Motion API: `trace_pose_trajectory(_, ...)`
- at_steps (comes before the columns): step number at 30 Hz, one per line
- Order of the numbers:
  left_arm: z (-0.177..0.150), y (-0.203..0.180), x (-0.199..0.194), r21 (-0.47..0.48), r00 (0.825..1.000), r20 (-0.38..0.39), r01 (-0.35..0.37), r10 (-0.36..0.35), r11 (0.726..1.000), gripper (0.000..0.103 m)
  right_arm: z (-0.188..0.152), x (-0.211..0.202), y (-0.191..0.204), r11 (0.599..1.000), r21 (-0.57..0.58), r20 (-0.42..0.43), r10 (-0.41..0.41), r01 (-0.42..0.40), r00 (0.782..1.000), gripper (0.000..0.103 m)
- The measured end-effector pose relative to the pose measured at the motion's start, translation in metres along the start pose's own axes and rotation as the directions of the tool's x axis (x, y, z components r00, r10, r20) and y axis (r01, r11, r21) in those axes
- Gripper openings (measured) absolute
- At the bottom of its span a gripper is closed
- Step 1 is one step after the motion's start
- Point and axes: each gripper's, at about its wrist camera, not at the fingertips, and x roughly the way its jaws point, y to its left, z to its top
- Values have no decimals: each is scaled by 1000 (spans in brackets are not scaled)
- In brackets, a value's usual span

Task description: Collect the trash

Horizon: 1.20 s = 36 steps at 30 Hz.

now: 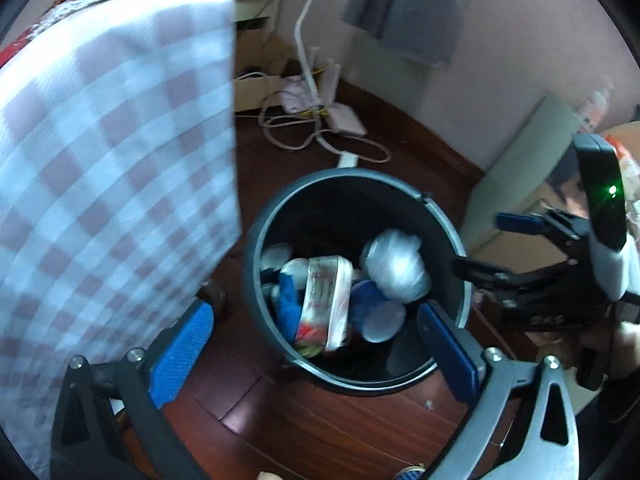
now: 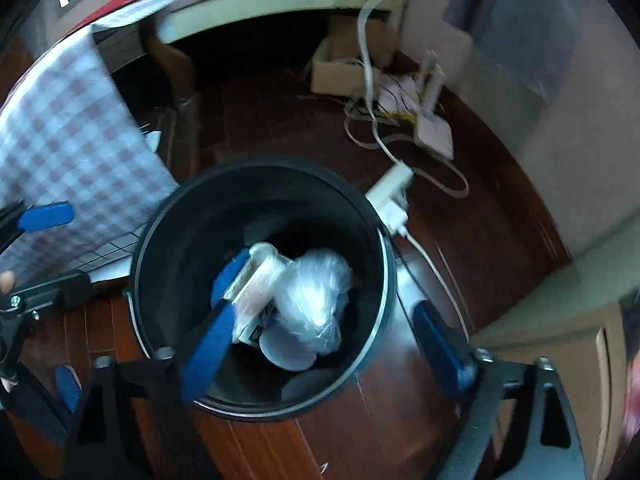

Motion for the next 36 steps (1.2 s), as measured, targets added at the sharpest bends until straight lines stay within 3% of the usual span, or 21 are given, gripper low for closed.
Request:
trace_pose_trajectory(6,-8,4,0,-15,995,16,-101,101,995,102,-12,1,-6,999,44,-11,-11,11,1000,102)
trace_pose_trajectory(19,-12,18,-18,-45,990,39,-136,138,990,102,-6,-16,17,999,27,36,17,-18,999,102)
trace_pose_trajectory(22,-16,22,-24,-36,980,43,-195,196,980,102,-4,-22,25,999,19,51,26,-27,998,102)
trace_pose_trajectory(36,-26,50,-99,-123,954,122,-259,274,958,102,9,-86,66,999,12,151,49,-51,987,102)
